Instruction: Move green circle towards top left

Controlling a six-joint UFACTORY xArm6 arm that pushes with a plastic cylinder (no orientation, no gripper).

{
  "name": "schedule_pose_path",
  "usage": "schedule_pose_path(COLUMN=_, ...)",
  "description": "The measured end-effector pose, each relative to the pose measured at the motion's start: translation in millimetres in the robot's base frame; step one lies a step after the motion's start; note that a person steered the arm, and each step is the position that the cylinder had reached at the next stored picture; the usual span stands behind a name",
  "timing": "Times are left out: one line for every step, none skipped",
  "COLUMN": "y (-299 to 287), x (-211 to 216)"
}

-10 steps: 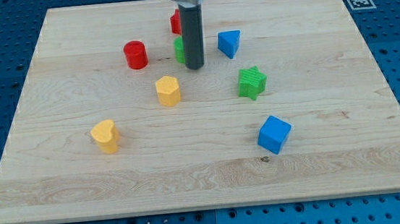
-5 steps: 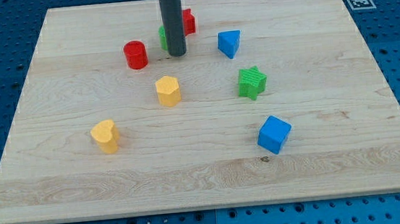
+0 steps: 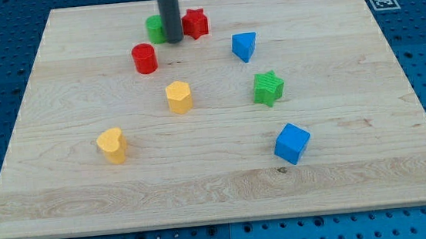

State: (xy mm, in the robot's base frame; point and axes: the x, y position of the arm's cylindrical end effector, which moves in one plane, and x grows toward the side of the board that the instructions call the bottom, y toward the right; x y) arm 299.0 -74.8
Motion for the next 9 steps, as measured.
schedule_pose_path(y=17, x=-4)
schedule_pose_path(y=15, x=-12)
schedule_pose_path(y=-11, x=-35)
schedule_pose_path(y=-16, x=-35)
schedule_pose_path(y=-16, x=-7)
schedule_pose_path(y=-43, x=-7)
schedule_pose_path(y=-52, x=-22)
schedule_pose_path(y=-16, x=-22)
schedule_pose_path(y=-27, x=-44)
